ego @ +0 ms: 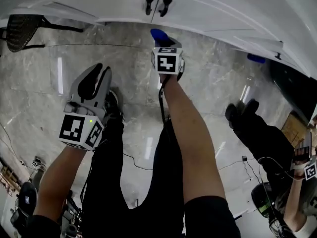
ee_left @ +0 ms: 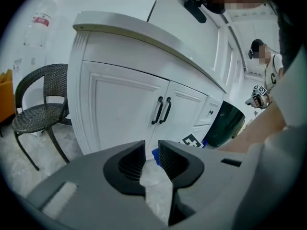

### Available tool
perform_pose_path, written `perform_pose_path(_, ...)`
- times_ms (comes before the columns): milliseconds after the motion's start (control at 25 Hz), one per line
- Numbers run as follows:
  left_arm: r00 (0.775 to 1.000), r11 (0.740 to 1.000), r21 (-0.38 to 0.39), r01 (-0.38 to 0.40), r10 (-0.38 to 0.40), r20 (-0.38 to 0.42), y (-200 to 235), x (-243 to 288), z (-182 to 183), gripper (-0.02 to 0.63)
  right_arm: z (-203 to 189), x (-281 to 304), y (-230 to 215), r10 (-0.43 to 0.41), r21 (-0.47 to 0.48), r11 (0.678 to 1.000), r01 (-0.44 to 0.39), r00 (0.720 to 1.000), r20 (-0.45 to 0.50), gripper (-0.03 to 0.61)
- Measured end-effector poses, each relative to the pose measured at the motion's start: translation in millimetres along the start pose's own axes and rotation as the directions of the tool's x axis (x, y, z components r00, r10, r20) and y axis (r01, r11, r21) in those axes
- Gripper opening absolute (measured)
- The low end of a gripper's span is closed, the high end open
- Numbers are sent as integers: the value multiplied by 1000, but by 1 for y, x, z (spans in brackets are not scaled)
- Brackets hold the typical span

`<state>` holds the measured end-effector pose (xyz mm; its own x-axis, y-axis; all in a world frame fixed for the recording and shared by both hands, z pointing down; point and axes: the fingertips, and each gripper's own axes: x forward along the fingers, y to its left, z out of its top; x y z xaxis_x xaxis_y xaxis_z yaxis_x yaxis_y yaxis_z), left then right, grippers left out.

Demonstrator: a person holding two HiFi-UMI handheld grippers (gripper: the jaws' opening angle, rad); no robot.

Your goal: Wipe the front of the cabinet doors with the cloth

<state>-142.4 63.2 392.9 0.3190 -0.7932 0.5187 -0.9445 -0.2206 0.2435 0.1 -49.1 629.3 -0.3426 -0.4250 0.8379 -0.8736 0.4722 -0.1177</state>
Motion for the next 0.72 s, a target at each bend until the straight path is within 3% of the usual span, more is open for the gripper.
perform_pose_path(280, 999, 999, -8, -45, 45, -25, 30, -4, -32, 87, -2, 64, 12, 18, -78, 997, -22, 998, -55, 80)
perform_pose_path(520, 998, 998, -21, -64, 63, -24, 16, 22, -40, 87, -10, 83, -33, -2, -55, 998, -1, 999, -46, 80)
perform_pose_path(720, 998, 998, -37, -56, 55, -14, -20, 46, -36, 87, -21, 61, -101, -53, -57, 997, 50, 997, -55, 80)
